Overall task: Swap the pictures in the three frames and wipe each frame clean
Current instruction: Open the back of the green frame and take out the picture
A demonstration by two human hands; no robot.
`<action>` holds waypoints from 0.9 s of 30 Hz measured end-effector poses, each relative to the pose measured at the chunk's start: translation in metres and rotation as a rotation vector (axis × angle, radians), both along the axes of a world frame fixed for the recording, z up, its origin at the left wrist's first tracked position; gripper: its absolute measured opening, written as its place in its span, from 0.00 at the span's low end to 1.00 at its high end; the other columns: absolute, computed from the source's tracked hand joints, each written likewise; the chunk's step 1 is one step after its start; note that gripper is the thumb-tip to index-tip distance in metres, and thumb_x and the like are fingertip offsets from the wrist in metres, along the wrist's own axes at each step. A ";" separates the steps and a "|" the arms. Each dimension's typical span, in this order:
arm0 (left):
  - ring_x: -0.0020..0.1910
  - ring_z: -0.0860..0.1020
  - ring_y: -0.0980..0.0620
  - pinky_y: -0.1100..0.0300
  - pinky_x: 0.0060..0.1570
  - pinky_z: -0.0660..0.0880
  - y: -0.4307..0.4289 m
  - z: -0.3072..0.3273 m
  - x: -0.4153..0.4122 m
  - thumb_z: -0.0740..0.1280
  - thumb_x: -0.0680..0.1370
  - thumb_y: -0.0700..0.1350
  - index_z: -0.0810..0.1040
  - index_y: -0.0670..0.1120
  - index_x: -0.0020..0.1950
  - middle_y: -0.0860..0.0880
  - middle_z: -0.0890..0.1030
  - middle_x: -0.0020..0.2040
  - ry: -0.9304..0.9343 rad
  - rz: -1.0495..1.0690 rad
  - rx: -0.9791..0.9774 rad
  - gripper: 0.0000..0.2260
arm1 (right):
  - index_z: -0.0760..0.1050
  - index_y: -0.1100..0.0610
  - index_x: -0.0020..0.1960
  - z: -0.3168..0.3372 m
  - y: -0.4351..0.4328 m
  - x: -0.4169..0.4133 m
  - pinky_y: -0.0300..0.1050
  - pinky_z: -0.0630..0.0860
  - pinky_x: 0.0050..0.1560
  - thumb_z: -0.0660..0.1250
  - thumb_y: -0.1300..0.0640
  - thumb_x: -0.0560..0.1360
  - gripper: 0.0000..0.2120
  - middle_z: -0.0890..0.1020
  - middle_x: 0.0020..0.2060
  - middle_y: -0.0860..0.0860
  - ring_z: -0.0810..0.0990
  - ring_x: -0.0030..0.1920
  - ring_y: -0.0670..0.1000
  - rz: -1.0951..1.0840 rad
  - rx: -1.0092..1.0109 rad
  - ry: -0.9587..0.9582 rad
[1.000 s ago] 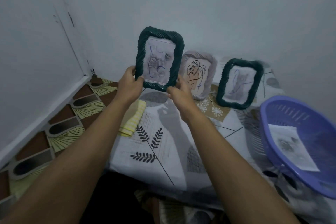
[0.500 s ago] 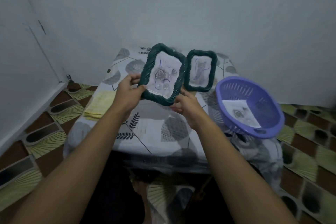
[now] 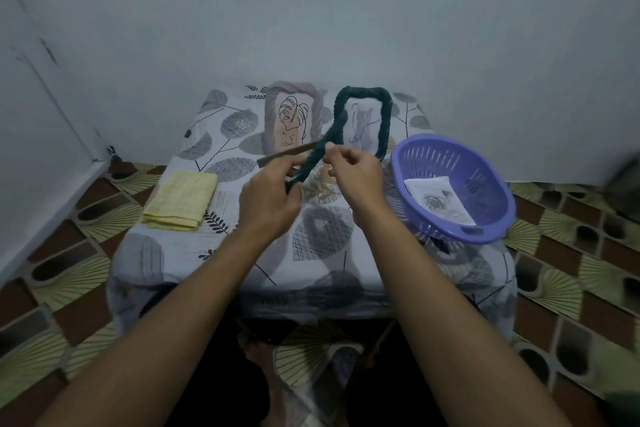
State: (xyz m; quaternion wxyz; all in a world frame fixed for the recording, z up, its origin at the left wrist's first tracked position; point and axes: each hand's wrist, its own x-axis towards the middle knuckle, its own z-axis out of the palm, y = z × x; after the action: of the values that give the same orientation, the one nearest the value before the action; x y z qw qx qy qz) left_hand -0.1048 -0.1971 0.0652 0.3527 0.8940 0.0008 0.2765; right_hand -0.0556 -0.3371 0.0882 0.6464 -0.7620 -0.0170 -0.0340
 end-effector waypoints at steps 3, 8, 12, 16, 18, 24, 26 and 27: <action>0.43 0.81 0.43 0.48 0.39 0.79 -0.008 -0.018 0.000 0.68 0.74 0.36 0.78 0.47 0.63 0.47 0.82 0.49 -0.099 0.003 0.243 0.17 | 0.83 0.52 0.47 -0.006 0.003 0.005 0.43 0.81 0.44 0.69 0.44 0.77 0.12 0.86 0.42 0.49 0.85 0.43 0.49 -0.040 0.001 0.010; 0.41 0.80 0.44 0.52 0.29 0.77 -0.007 -0.039 0.002 0.68 0.74 0.34 0.79 0.46 0.62 0.47 0.82 0.47 -0.170 0.038 0.514 0.18 | 0.82 0.59 0.46 -0.023 0.006 0.013 0.57 0.83 0.50 0.75 0.48 0.71 0.14 0.86 0.39 0.52 0.87 0.41 0.53 -0.120 0.115 0.140; 0.42 0.80 0.44 0.52 0.30 0.77 -0.006 -0.044 0.002 0.70 0.73 0.35 0.79 0.47 0.62 0.47 0.83 0.47 -0.131 -0.030 0.522 0.19 | 0.82 0.59 0.39 -0.038 0.002 0.017 0.55 0.84 0.49 0.75 0.56 0.73 0.08 0.85 0.34 0.53 0.86 0.37 0.52 -0.154 0.200 0.182; 0.48 0.82 0.44 0.52 0.41 0.78 -0.004 -0.036 0.000 0.74 0.74 0.45 0.79 0.48 0.63 0.47 0.85 0.51 0.013 -0.176 0.369 0.17 | 0.83 0.57 0.42 -0.050 -0.003 0.020 0.53 0.84 0.50 0.74 0.56 0.74 0.05 0.87 0.38 0.52 0.87 0.40 0.52 -0.175 0.205 0.199; 0.46 0.83 0.48 0.52 0.45 0.80 -0.001 -0.031 0.000 0.72 0.75 0.52 0.80 0.49 0.61 0.49 0.85 0.50 0.055 -0.239 0.264 0.16 | 0.83 0.57 0.43 -0.054 -0.007 0.022 0.51 0.84 0.49 0.73 0.57 0.75 0.04 0.87 0.38 0.53 0.86 0.39 0.52 -0.185 0.200 0.200; 0.35 0.77 0.55 0.60 0.37 0.72 0.010 -0.012 0.005 0.64 0.78 0.51 0.84 0.46 0.45 0.52 0.81 0.36 -0.020 -0.060 -0.129 0.13 | 0.82 0.54 0.40 -0.058 -0.016 0.022 0.47 0.84 0.47 0.71 0.60 0.77 0.07 0.86 0.41 0.54 0.86 0.44 0.54 -0.174 0.216 0.189; 0.41 0.77 0.50 0.56 0.42 0.72 0.018 -0.012 0.014 0.62 0.81 0.51 0.84 0.44 0.45 0.48 0.83 0.41 0.073 0.020 -0.165 0.15 | 0.83 0.54 0.41 -0.060 -0.016 0.022 0.50 0.84 0.50 0.71 0.60 0.77 0.07 0.87 0.43 0.56 0.86 0.47 0.56 -0.153 0.227 0.194; 0.45 0.78 0.46 0.53 0.46 0.73 0.023 -0.013 0.019 0.61 0.82 0.50 0.82 0.44 0.40 0.44 0.83 0.45 0.148 0.041 -0.167 0.17 | 0.83 0.54 0.41 -0.062 -0.016 0.022 0.51 0.84 0.51 0.71 0.60 0.78 0.07 0.87 0.44 0.56 0.86 0.49 0.57 -0.146 0.230 0.201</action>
State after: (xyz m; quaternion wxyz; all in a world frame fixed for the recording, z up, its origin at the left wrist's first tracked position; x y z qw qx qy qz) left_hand -0.0858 -0.1744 0.0526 0.4191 0.8793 0.0679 0.2157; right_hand -0.0338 -0.3532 0.0261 0.7237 -0.6817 0.1069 -0.0062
